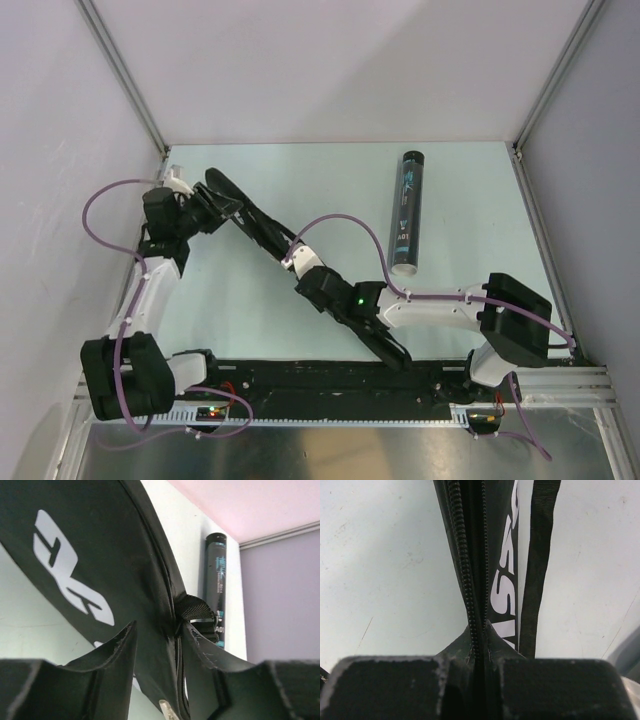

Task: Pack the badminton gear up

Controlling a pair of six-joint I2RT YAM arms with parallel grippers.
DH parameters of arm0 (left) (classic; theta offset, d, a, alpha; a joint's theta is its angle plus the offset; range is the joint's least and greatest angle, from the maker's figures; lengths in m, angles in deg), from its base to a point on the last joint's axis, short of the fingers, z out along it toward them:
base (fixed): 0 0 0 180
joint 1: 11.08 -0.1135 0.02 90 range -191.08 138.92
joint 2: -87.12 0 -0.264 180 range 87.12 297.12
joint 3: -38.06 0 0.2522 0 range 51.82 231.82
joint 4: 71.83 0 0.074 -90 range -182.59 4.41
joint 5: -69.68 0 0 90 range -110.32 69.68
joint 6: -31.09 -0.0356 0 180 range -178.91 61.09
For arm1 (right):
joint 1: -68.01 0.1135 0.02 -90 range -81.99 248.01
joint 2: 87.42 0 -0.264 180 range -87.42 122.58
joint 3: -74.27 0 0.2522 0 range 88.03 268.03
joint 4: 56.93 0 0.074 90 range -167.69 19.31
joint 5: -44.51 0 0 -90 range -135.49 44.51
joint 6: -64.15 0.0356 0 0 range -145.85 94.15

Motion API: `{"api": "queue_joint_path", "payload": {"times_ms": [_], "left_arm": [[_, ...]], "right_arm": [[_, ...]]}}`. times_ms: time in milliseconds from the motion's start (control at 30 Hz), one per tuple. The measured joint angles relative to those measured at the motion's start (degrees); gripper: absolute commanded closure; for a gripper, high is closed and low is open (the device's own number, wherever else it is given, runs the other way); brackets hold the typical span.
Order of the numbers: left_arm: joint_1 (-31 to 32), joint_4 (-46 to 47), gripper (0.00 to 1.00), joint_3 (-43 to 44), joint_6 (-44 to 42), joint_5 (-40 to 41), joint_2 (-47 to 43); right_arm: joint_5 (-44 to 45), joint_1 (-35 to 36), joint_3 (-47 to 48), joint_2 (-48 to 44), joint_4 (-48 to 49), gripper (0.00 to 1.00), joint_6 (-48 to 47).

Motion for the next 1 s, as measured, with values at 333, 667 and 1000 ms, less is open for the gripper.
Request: {"api": "queue_joint_path", "payload": {"times_ms": [333, 667, 1000], "left_arm": [[0.0, 7.7, 0.67, -1.4, 2.5, -3.0, 1.4], [0.0, 8.1, 0.63, -1.5, 2.8, -3.0, 1.4], [-0.1, 6.2, 0.89, -1.4, 1.9, -2.7, 1.0]], "right_arm": [[0.0, 0.0, 0.0, -0.2, 0.2, 1.00, 0.0], [0.0, 0.0, 0.0, -0.2, 0.2, 1.00, 0.0], [0.1, 0.0, 0.0, -0.2, 0.1, 1.00, 0.1]]}}
